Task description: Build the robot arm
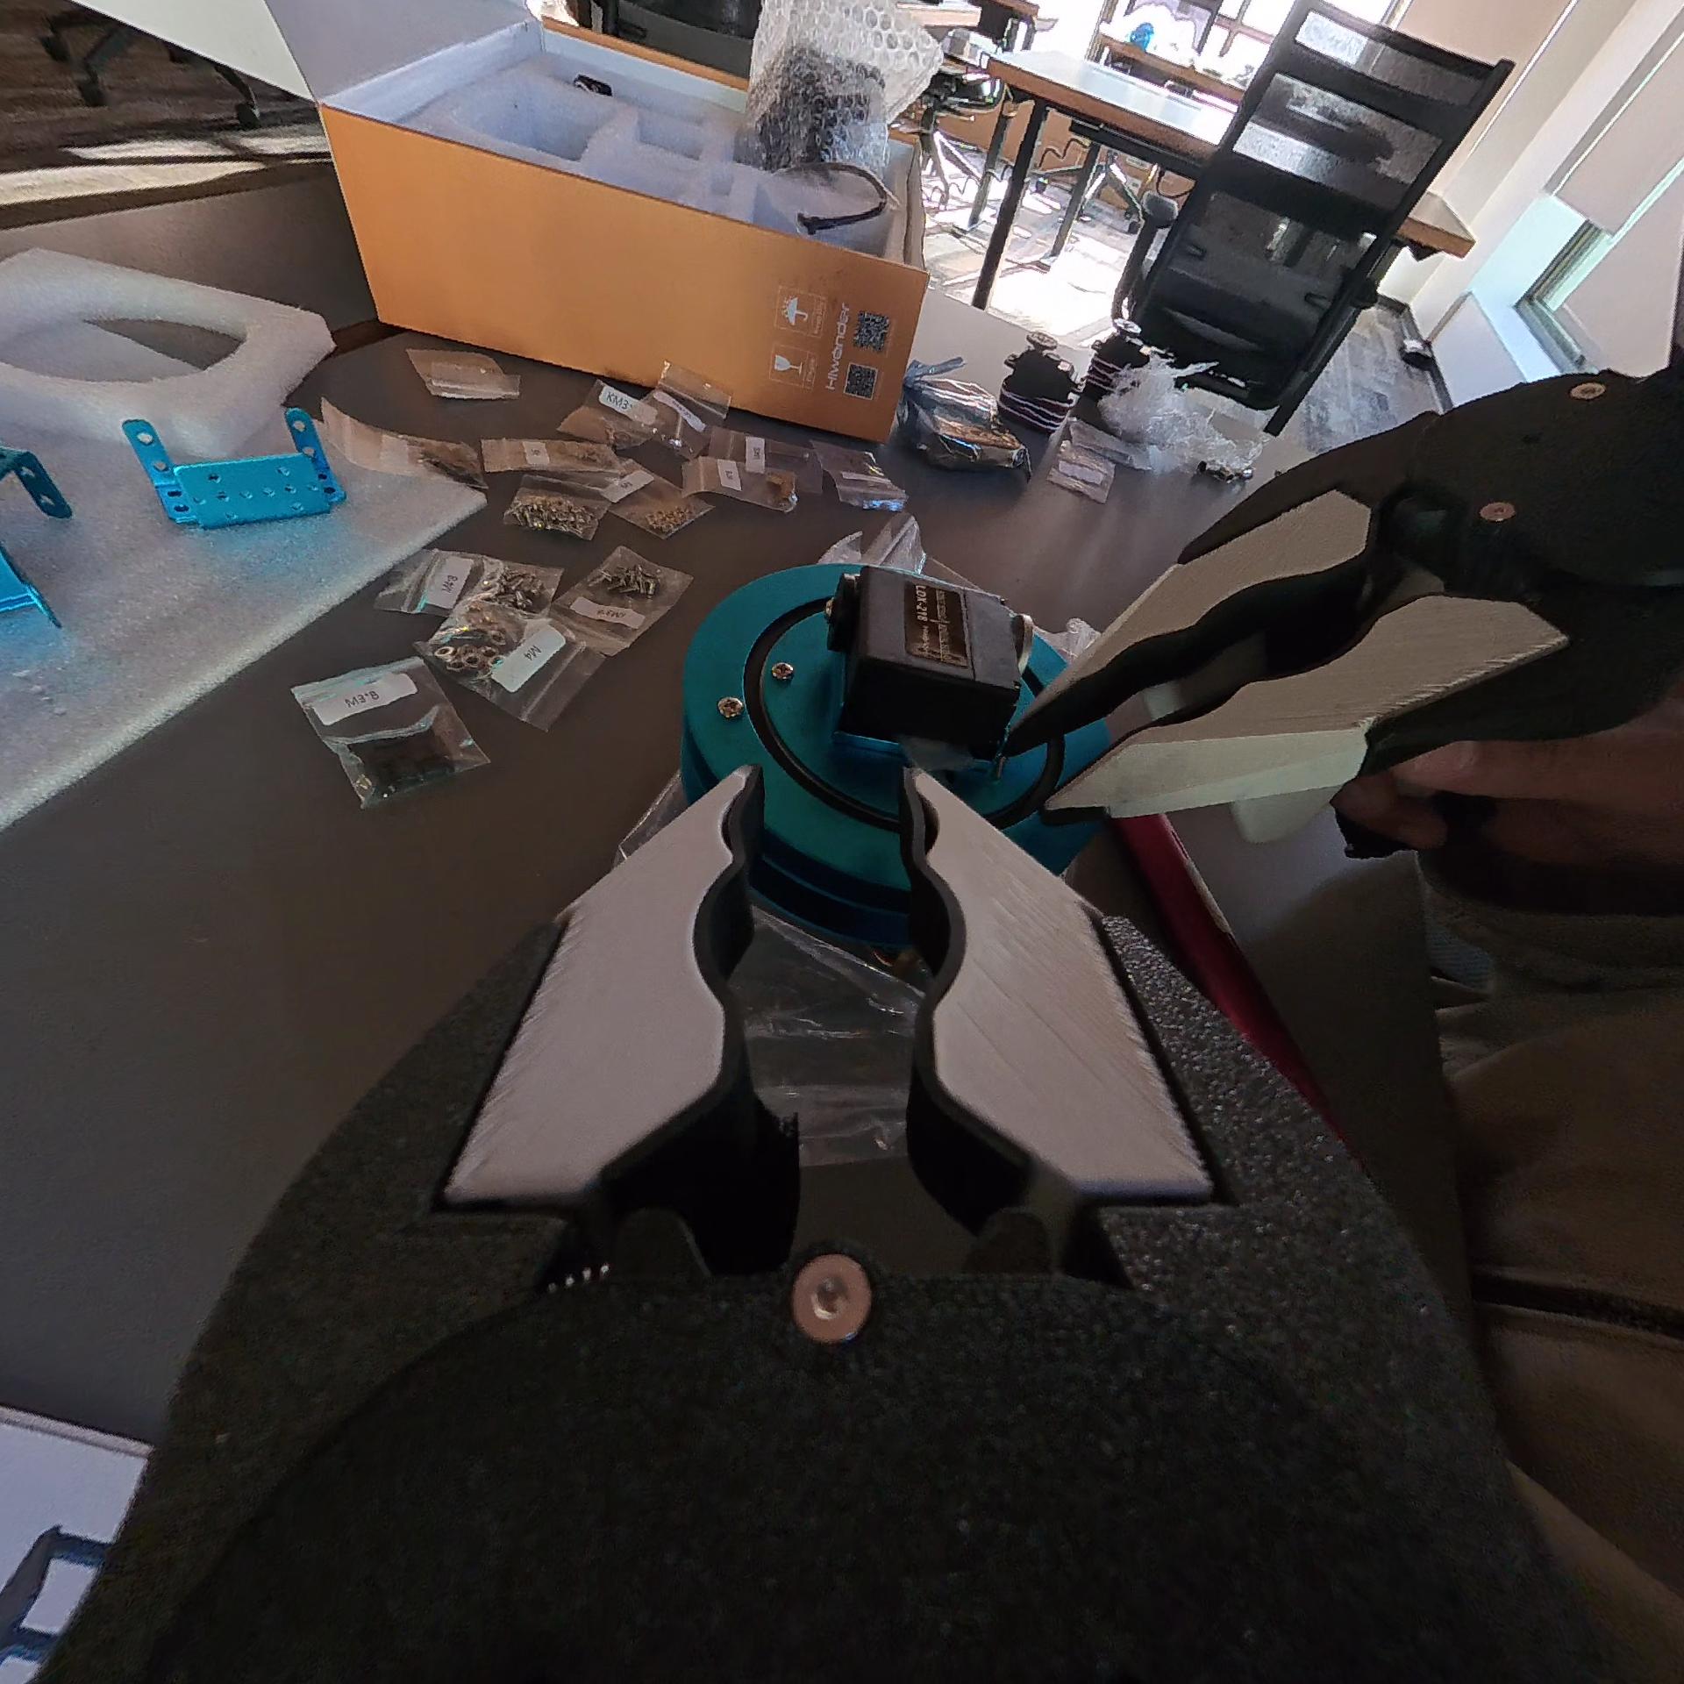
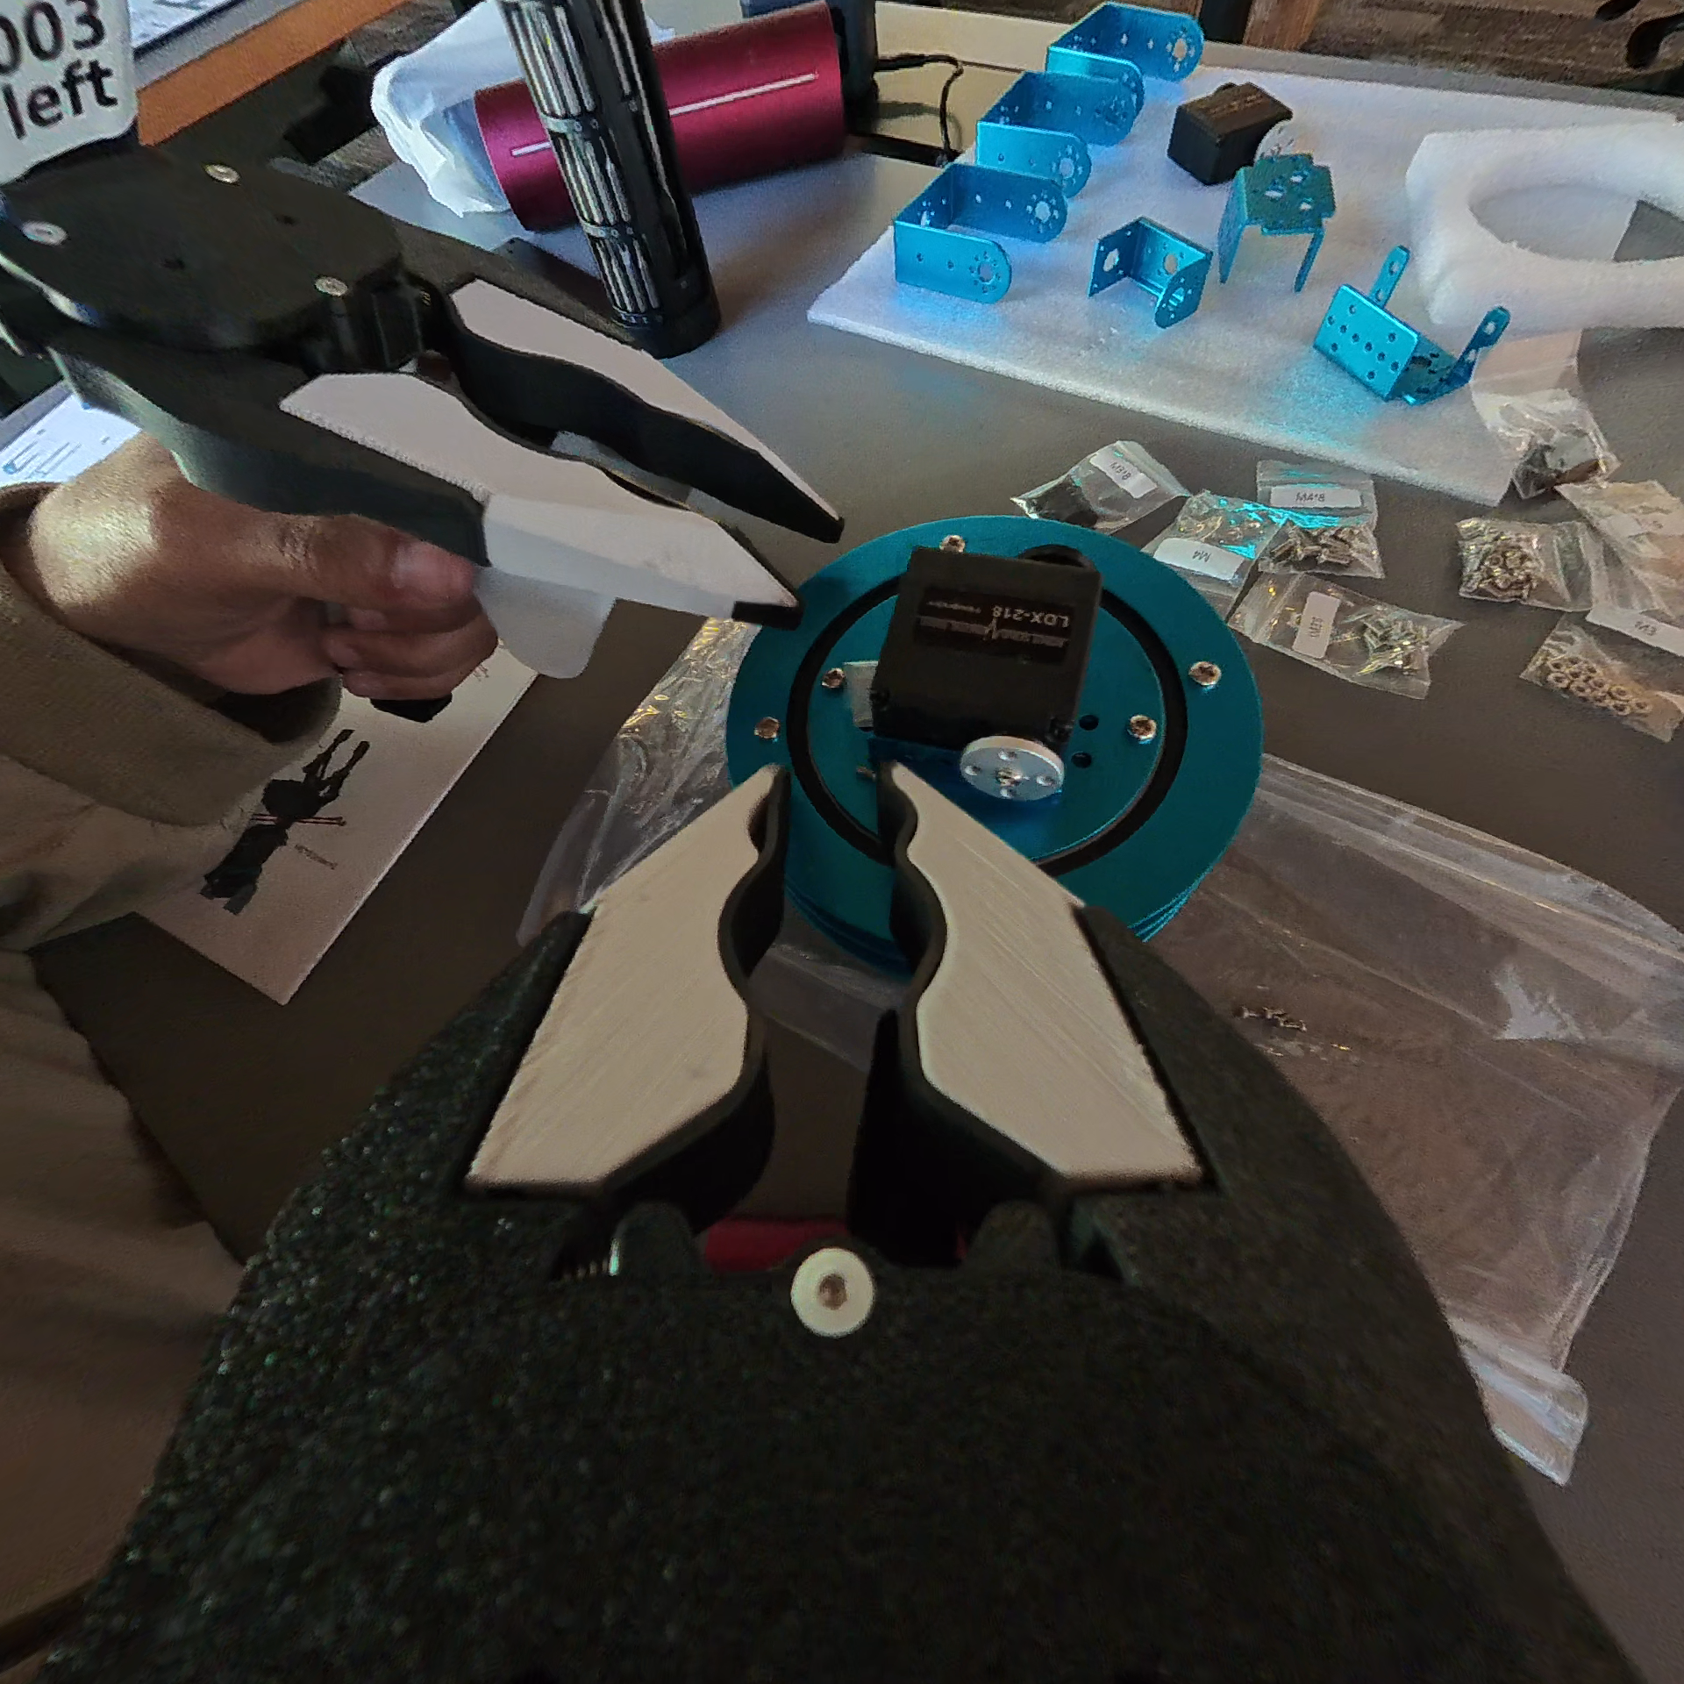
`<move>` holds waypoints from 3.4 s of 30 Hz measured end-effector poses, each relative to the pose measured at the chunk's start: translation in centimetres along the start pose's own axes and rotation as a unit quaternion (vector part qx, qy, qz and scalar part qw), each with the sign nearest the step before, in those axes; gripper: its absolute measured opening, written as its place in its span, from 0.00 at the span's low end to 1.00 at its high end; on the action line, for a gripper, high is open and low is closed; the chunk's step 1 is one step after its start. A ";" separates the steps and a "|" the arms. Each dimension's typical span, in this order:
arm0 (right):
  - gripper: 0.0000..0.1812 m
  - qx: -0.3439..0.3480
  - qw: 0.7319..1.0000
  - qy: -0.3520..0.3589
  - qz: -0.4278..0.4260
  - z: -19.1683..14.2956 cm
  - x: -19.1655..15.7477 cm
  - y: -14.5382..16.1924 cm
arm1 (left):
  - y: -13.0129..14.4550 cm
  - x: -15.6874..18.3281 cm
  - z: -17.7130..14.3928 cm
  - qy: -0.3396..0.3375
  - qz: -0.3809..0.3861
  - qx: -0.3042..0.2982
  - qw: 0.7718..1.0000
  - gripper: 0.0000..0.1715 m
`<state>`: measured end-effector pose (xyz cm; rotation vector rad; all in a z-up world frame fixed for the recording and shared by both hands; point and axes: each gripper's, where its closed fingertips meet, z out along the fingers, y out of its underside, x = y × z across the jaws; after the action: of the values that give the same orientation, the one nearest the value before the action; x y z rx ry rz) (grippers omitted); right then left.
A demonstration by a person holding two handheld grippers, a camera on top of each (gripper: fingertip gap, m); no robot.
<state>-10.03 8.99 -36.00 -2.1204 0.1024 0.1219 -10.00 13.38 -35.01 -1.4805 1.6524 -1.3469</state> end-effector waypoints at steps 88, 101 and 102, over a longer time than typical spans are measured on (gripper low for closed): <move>0.25 -0.010 0.996 -0.064 -0.062 1.4 -3.2 -0.2 | 1.5 3.1 0.6 0.081 0.017 -0.040 0.996 0.08; 0.23 0.008 0.996 -0.067 -0.061 0.5 -3.0 -0.7 | 1.8 4.2 0.4 0.105 0.025 -0.048 0.993 0.08; 0.23 0.006 0.996 -0.065 -0.061 0.3 -2.9 -0.6 | 1.7 4.3 0.4 0.105 0.026 -0.048 0.993 0.08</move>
<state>-12.82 9.66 -35.31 -2.0940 -0.1023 0.1849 -11.42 9.06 -35.81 -1.3772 1.8975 -1.4536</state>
